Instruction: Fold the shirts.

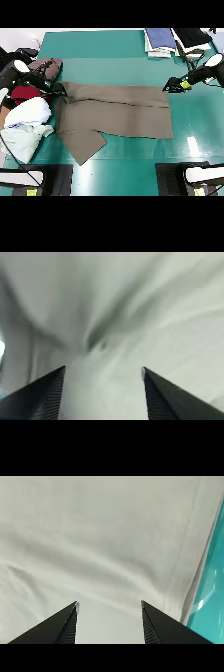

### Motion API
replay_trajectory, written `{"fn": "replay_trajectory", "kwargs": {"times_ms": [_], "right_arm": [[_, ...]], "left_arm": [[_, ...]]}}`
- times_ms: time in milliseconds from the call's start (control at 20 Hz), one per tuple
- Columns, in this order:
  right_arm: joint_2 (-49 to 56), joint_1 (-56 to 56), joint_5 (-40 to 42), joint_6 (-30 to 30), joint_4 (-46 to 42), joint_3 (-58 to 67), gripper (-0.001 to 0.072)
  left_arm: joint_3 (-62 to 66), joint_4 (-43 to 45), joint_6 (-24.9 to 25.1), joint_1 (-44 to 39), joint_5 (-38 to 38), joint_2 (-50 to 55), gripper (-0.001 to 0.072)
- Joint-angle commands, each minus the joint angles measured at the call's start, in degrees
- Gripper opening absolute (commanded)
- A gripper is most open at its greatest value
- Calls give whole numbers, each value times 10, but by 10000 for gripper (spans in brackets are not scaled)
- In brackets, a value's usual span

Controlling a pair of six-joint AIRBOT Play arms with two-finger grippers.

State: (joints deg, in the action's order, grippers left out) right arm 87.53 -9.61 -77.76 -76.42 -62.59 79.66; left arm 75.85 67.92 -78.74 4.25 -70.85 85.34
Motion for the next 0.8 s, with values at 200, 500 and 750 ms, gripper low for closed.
{"fn": "replay_trajectory", "kwargs": {"times_ms": [200,500,750], "right_arm": [[-194,-3,7,0,1,-160,452],[-273,-3,28,0,1,-197,453],[-285,-3,28,0,1,-197,452]], "left_arm": [[-282,66,-81,0,-33,-267,568],[-489,35,-140,0,-20,-442,568],[-555,-50,-137,-10,72,-443,568]]}}
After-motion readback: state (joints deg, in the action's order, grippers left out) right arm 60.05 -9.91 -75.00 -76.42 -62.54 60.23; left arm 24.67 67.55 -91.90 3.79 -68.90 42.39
